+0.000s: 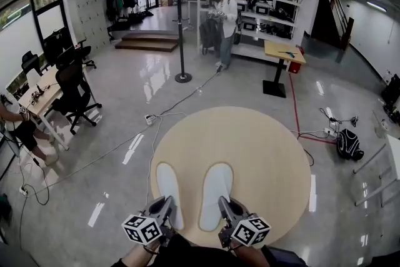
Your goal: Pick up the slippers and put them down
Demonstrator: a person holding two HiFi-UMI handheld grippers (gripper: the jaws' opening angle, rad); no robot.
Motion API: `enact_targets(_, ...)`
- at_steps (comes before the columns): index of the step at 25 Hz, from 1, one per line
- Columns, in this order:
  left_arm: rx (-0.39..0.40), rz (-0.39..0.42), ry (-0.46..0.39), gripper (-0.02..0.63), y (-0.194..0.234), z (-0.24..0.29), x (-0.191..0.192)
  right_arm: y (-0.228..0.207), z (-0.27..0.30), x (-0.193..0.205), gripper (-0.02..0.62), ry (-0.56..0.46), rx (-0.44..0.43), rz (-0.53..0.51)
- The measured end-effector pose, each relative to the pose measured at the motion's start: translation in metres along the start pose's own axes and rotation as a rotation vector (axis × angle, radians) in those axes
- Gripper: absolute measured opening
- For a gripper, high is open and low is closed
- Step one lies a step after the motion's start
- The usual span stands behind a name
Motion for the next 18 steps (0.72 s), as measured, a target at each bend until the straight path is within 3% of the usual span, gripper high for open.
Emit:
enact_targets(8, -0.025, -0.009, 0.038, 0.032, 0.063, 0.047, -0.036, -0.022, 0.057, 0.002, 0.026, 0.037, 0.079, 0.037)
enact_targets(18, -0.089, 0.04, 0.149, 0.032, 0.204, 0.131, -0.086, -0.057, 0.195, 0.036, 0.026, 0.111, 0.155, 0.006)
Point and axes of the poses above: the fingertips, and each gripper's own axes: z forward along the fingers, y to its left, x out of its underside, the point moved 7 cm from there along -z, backward along the fingers, and after that the axes turned 9 degrees about -z, right-handed, at the moved point
